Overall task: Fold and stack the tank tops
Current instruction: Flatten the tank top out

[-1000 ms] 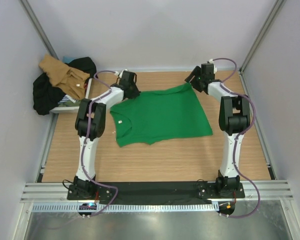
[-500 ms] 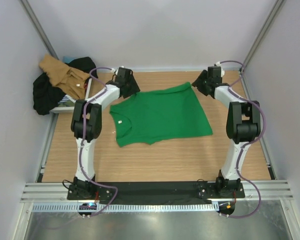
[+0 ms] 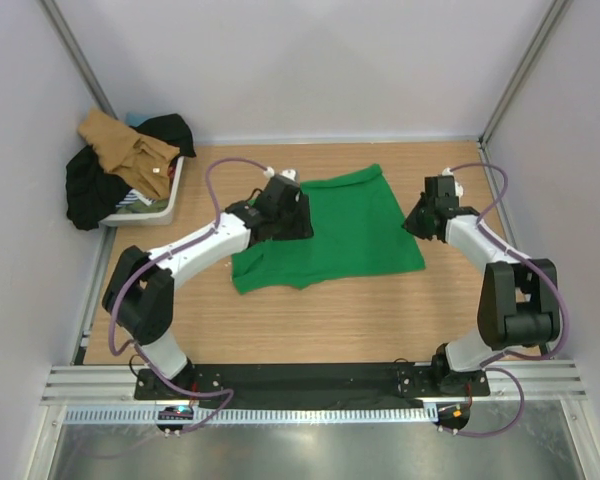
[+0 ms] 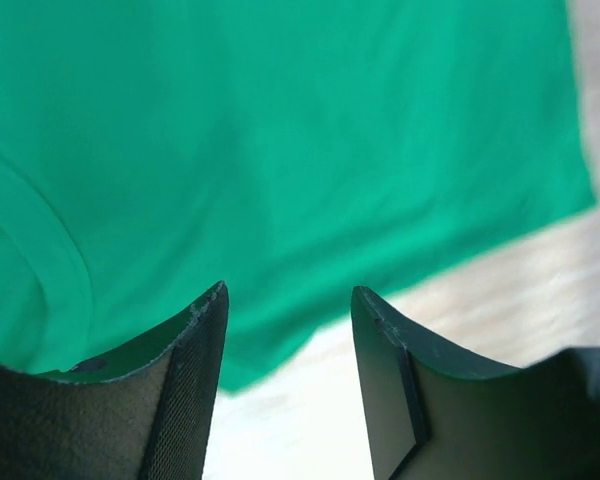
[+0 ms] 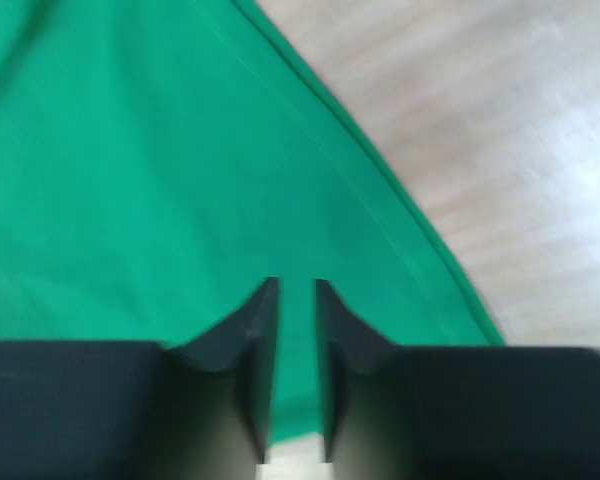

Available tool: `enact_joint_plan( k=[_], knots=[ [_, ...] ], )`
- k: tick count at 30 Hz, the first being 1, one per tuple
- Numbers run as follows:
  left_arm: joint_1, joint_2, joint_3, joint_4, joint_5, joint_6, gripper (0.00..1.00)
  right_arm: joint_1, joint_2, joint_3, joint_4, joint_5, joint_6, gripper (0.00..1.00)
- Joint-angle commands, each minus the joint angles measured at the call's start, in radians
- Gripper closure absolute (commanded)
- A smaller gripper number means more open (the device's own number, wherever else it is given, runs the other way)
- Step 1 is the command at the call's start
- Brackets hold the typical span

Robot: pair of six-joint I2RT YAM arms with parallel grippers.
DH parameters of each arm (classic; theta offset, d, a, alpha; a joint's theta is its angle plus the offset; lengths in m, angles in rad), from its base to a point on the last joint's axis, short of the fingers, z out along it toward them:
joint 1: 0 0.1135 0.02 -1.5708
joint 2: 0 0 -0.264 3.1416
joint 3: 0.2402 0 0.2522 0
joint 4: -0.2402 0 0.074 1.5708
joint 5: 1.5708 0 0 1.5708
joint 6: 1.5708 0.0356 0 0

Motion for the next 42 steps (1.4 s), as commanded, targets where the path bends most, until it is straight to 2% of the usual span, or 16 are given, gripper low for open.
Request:
enact_joint_plan(
  k=[1, 7, 12, 16, 18, 20, 21, 22, 30, 33, 42],
  knots=[
    [-0.062, -0.068, -0.106, -0.056, 0.011, 0.016, 0.46, 0.004, -0.085, -0.062, -0.08, 0.071, 0.007, 0.81],
    [-0.168, -0.095, -0.209, -0.064, 0.042, -0.019, 0.5, 0.004, -0.116, -0.11, -0.189, 0.145, 0.047, 0.98],
    [-0.175, -0.1, -0.257, -0.044, 0.06, -0.031, 0.52, 0.004, -0.154, -0.16, -0.2, 0.164, 0.047, 0.98],
    [-0.175, -0.108, -0.28, -0.044, 0.06, -0.036, 0.48, 0.004, -0.161, -0.165, -0.232, 0.191, 0.061, 0.9],
    [-0.184, -0.121, -0.29, -0.044, 0.052, -0.037, 0.45, 0.004, -0.161, -0.159, -0.255, 0.22, 0.066, 0.81],
    [-0.193, -0.129, -0.301, -0.055, 0.023, -0.037, 0.44, 0.004, -0.164, -0.161, -0.259, 0.224, 0.061, 0.78],
    [-0.204, -0.131, -0.303, -0.059, 0.017, -0.037, 0.44, 0.004, -0.165, -0.165, -0.256, 0.221, 0.059, 0.63],
    [-0.211, -0.132, -0.306, -0.064, 0.013, -0.039, 0.44, 0.004, -0.17, -0.17, -0.255, 0.218, 0.053, 0.6],
    [-0.256, -0.108, -0.341, -0.047, -0.023, -0.074, 0.46, 0.003, -0.191, -0.228, -0.203, 0.217, 0.058, 0.59],
    [-0.254, -0.089, -0.332, -0.04, -0.055, -0.07, 0.46, 0.003, -0.178, -0.234, -0.18, 0.201, 0.055, 0.46],
    [-0.254, -0.028, -0.274, -0.047, -0.099, -0.048, 0.43, 0.003, -0.135, -0.202, -0.12, 0.214, 0.066, 0.48]
  ],
)
